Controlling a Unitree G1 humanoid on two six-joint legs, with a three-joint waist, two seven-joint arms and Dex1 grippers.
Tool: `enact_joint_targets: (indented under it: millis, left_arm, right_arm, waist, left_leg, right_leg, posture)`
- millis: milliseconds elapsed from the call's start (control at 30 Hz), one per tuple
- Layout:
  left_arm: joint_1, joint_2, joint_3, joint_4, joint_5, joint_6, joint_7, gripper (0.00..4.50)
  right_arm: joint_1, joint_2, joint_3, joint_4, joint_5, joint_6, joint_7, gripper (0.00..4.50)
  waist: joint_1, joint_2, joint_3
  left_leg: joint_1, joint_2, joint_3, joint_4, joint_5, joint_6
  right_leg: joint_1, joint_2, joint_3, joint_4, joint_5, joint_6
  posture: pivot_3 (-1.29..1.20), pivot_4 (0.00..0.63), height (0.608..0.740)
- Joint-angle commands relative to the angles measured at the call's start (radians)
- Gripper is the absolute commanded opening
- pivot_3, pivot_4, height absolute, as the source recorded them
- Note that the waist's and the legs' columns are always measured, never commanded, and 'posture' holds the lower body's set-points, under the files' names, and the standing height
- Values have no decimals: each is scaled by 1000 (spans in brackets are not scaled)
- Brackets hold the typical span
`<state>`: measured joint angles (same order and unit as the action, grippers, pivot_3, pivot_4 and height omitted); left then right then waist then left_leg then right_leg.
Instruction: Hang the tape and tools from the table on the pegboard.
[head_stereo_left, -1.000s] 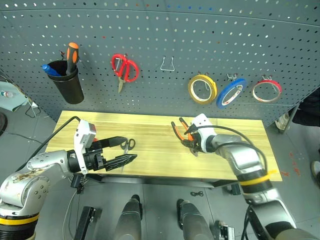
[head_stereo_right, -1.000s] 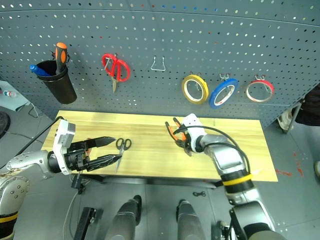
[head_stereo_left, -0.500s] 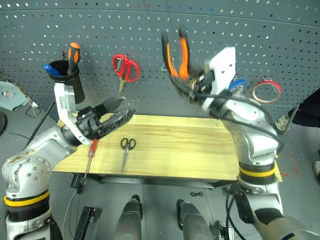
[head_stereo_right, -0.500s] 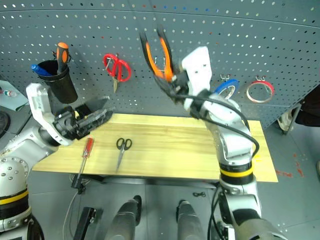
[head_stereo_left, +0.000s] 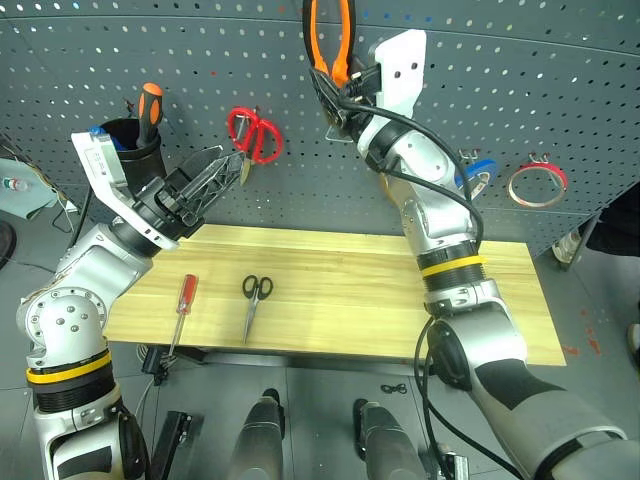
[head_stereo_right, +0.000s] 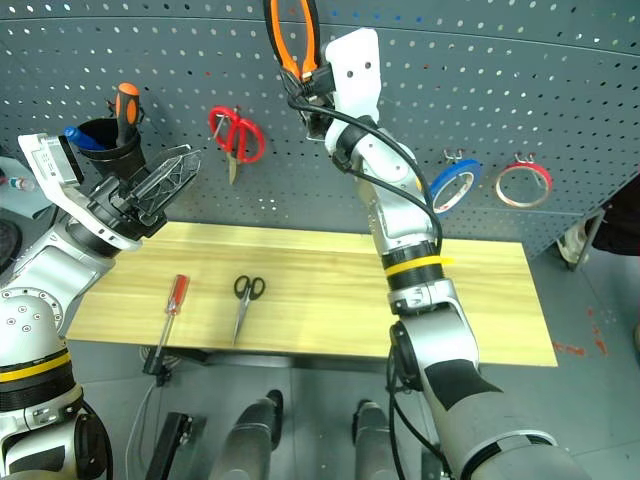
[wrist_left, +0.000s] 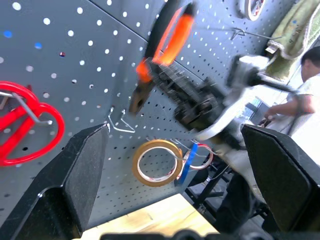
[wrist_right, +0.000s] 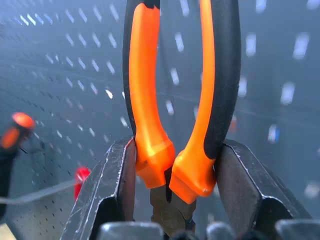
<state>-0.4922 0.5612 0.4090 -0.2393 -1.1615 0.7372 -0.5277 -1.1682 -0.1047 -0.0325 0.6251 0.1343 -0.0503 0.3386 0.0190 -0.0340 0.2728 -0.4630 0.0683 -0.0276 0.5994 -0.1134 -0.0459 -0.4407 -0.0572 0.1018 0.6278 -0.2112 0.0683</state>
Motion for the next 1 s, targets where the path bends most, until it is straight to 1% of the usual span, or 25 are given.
enact_joint_targets:
  millis: [33, 167, 267, 467, 533, 567, 667, 700, 767, 867, 1000]
  left_arm:
    - [-15, 15, 13, -15, 5, -21, -10, 4500]
    - [-21, 18, 17, -14, 5, -20, -8, 4500]
    - [-21, 15, 12, -19, 9, -20, -7, 4500]
    - [-13, 14, -1, -20, 22, -12, -17, 4500]
    - [-2, 16, -3, -23, 23, -8, -21, 4500]
    - [6, 18, -5, -23, 26, -7, -25, 4500]
    - [44, 25, -26, -21, 68, -15, -43, 4500]
    - [56, 28, -32, -19, 83, -18, -50, 4500]
    - [88, 40, -51, -13, 132, -32, -69, 4500]
    - [149, 66, -101, 2, 250, -63, -83, 4500]
    - [207, 81, -193, 29, 431, -71, -5, 4500]
  right_arm:
    - [-61, -6, -40, 90, 2, -119, -18, 2035]
    - [-68, -15, -42, 204, -17, -196, -24, 2035]
    - [-66, -16, -46, 262, -23, -218, -42, 2035]
    - [-54, -13, -47, 275, -28, -225, -47, 2035]
    - [-33, -13, -39, 237, -24, -211, -29, 2990]
    - [-18, -16, -31, 215, -29, -207, -19, 3273]
    - [80, -48, -1, 82, -42, -160, 30, 4335]
    - [115, -58, 6, 27, -42, -137, 43, 4471]
    - [206, -90, 18, -128, -30, -54, 76, 4471]
    - [350, -156, 25, -405, 13, 131, 126, 4471]
    - [517, -279, 35, -752, 132, 428, 241, 4471]
  waist:
    - [0, 0, 0]
    - [0, 0, 0]
    - [-1, 0, 0]
    - [0, 0, 0]
    - [0, 0, 0]
    - [0, 0, 0]
    - [-1, 0, 0]
    - [0, 0, 0]
    - [4, 0, 0]
    - [6, 0, 0]
    - [5, 0, 0]
  left_leg:
    - [0, 0, 0, 0, 0, 0]
    - [0, 0, -2, -1, 0, -1]
    - [0, 0, -2, -2, 1, -2]
    - [0, 0, -3, -2, 2, -3]
    - [0, 0, -3, -2, 2, -3]
    - [0, 0, -3, -2, 2, -3]
    - [0, 0, -3, -2, 2, -3]
    - [0, 0, -3, -2, 2, -3]
    - [0, 0, -3, -2, 2, -3]
    - [0, 0, -3, -3, 2, -4]
    - [0, 0, -3, -3, 2, -4]
  right_leg:
    - [0, 0, -1, 0, 0, 0]
    - [0, 0, -2, 0, 0, -1]
    - [0, 0, -2, 0, 0, -1]
    - [0, 0, -3, 1, 0, -1]
    - [0, 0, -3, 1, 0, -1]
    - [0, 0, -4, 1, 0, -1]
    - [0, 0, -4, 1, 0, -1]
    - [0, 0, -4, 1, 0, -1]
    - [0, 0, -4, 1, 0, -1]
    - [0, 0, -4, 0, 0, -1]
    - [-1, 0, -4, 1, -1, -3]
  posture:
    - [192, 232, 740]
    - [211, 236, 740]
    - [216, 234, 740]
    - [213, 228, 740]
    - [203, 219, 740]
    - [195, 216, 740]
    - [187, 211, 740]
    - [183, 210, 740]
    - [173, 212, 740]
    - [154, 225, 740]
    - [120, 249, 740]
